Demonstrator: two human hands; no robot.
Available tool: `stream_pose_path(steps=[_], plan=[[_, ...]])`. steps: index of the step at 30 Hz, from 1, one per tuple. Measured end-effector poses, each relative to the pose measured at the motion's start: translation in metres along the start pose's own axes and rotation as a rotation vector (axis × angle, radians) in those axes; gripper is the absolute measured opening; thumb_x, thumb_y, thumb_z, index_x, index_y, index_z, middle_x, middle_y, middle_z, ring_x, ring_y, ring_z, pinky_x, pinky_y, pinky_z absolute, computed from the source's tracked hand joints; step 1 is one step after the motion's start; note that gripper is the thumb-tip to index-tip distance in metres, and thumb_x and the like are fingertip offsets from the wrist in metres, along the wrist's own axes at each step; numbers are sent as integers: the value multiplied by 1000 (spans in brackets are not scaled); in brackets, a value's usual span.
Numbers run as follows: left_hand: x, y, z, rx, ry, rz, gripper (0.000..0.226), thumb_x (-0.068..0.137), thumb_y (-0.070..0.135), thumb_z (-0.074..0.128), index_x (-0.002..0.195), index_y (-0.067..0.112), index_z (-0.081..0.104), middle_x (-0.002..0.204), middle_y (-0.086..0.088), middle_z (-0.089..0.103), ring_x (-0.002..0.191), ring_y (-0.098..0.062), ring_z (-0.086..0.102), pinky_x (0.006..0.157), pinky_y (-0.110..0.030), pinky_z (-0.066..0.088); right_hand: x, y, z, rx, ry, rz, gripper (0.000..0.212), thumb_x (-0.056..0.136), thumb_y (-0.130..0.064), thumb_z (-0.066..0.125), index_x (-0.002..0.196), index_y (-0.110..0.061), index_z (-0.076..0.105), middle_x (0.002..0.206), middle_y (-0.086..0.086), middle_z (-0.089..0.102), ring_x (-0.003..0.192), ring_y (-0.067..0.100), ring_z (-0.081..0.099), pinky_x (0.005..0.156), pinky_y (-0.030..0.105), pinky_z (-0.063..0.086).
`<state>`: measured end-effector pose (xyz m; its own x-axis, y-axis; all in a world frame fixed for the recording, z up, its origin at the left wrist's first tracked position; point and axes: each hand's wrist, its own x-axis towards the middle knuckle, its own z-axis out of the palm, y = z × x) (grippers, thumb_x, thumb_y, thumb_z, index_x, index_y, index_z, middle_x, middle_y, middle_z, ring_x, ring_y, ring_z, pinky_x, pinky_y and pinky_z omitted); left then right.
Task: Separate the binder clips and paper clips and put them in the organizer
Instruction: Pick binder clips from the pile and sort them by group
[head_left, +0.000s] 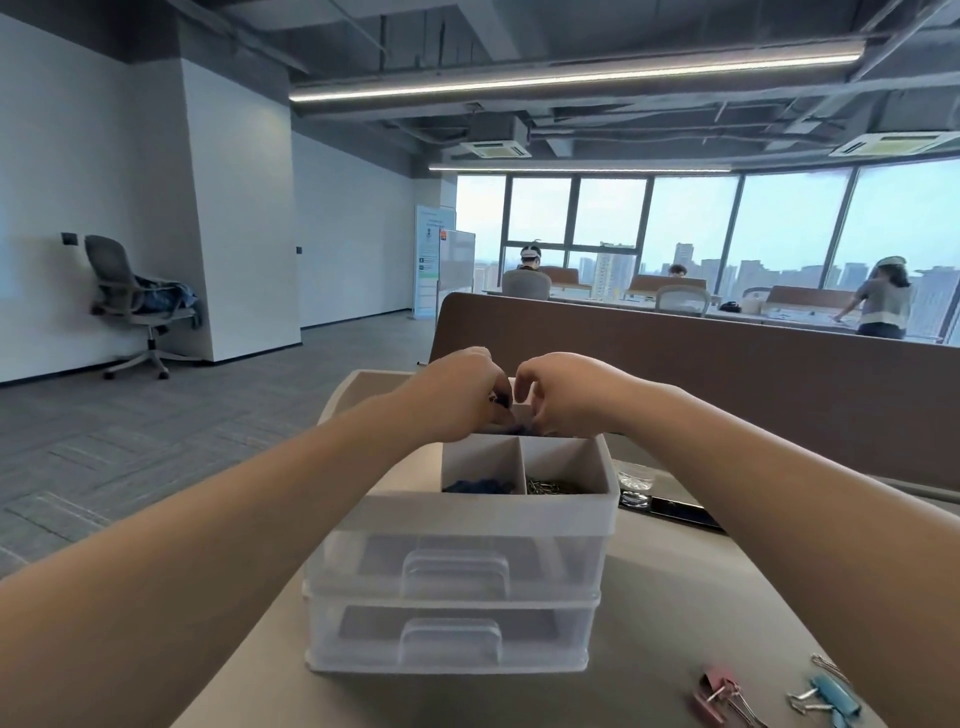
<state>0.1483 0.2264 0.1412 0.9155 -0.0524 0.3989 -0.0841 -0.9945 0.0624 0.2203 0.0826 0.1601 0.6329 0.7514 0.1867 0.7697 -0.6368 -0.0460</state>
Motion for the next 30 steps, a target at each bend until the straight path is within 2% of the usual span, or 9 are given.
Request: stream_pose_path(steps=[2,5,9,13,16,19,22,26,30], plan=[[1,-2,3,48,-11,13,29,89,41,66,114,29,72,97,-2,54,83,-16,49,68,-27,41,-2,3,1,-34,26,-10,22,82,-26,74,103,-22,68,96,-6,59,90,18,55,56,18,34],[2,-1,6,68,-35,8,28,91,29,65,118,25,70,100,2,64,83,-15,52,73,-27,45,-6,9,3,-52,33,-10,12,83,-26,74,94,-22,72,95,-5,61,88,18,56,55,16,34],[2,1,11,37,-12,-22,26,92,19,63,117,19,68,104,0,65,83,-16,55,70,-21,41,-10,15,6,-54,84,-12,9,86,-23,73,94,-23,74,95,-6,59,85,16,53,56,16,32],[-5,7,6,-6,60,-11,17,94,18,60,109,18,69,102,-2,62,85,-16,57,82,-32,52,-19,15,4,-7,128,8,8,88,-20,70,95,-22,72,94,-5,59,86,17,55,62,22,37],[-16,24,-1,-86,109,37,11,95,21,58,95,19,69,92,2,62,79,-12,55,76,-31,50,-38,14,1,29,183,22,4,89,-23,66,90,-22,70,89,-7,59,88,17,57,70,26,39],[-31,51,-1,-187,103,91,13,95,25,57,85,24,66,78,11,60,73,-8,57,67,-27,47,-70,19,3,59,189,78,13,90,-27,63,87,-17,70,89,-4,64,86,20,60,74,32,48],[-48,85,5,-202,69,152,15,96,31,55,83,29,64,78,17,60,70,-3,57,63,-17,39,-106,32,9,62,150,148,17,91,-30,62,88,-15,69,90,0,67,85,21,62,77,38,54],[-60,129,26,-154,-9,202,22,97,32,52,93,21,70,86,5,67,76,-11,61,73,-31,51,-150,50,25,72,70,237,15,94,-34,60,92,-20,67,90,-4,65,82,16,62,77,36,56],[-65,164,56,-109,-86,223,26,96,35,47,92,19,68,89,2,66,81,-19,60,75,-37,51,-189,67,37,35,7,275,16,94,-31,58,98,-20,68,96,0,65,88,19,61,76,35,52]])
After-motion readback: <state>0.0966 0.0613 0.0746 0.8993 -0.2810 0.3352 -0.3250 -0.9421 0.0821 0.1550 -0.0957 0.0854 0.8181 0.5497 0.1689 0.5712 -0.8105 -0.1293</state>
